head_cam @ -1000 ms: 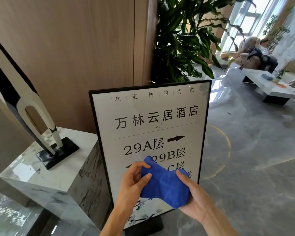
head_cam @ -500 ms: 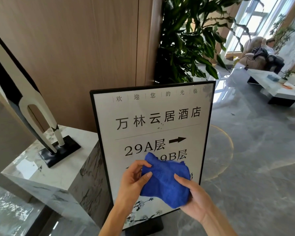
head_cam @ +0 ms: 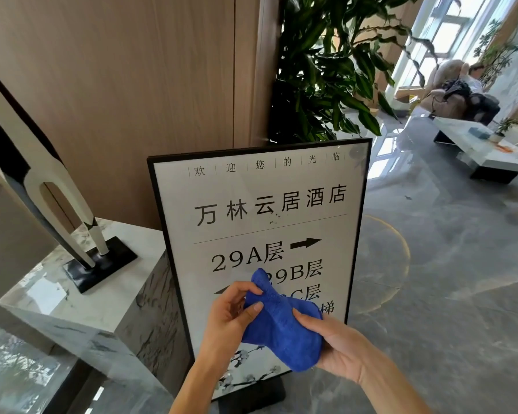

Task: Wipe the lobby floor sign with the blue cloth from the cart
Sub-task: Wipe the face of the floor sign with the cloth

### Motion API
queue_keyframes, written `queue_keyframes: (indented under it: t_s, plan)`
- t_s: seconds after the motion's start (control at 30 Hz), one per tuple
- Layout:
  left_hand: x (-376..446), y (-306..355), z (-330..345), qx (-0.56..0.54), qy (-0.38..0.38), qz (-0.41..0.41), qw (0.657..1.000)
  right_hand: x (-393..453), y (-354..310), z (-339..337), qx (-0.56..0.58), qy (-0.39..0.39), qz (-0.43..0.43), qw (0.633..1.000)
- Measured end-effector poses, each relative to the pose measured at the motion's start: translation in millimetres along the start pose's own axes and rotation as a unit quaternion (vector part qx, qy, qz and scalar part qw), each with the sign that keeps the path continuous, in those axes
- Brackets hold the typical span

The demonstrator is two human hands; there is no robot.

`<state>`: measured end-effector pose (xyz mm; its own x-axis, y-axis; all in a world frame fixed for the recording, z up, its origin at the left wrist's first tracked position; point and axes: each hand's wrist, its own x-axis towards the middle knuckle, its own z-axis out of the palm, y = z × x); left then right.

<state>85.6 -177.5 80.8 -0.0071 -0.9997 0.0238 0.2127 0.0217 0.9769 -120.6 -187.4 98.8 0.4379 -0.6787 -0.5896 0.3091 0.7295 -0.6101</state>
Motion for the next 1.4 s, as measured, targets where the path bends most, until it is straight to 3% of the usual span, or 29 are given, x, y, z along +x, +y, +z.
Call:
queue_keyframes:
  t_s: [0.3,0.6,0.77,1.0,1.17,1.4]
  plan:
    - [1,-5,7,0.01,0.013,-0.017,1.0,-2,-6,-3,-0.063,0.07,-0.131,0.987]
    - [4,-3,6,0.044,0.04,-0.042,0.997,3,-9,3,-0.068,0.064,-0.185,0.978]
    - [10,5,-4,0.078,0.071,0.008,0.994,3,-13,-3,0.003,0.067,-0.21,0.975]
    - [9,14,-41,0.107,0.245,0.103,0.958,-4,-28,-8,-0.005,0.097,-0.273,0.957]
    - [13,10,-69,0.163,0.32,0.136,0.923,-5,-31,-11,0.003,0.116,-0.276,0.954]
    - [35,-2,-79,0.179,0.274,0.168,0.93,-2,-31,-9,0.005,0.129,-0.273,0.953]
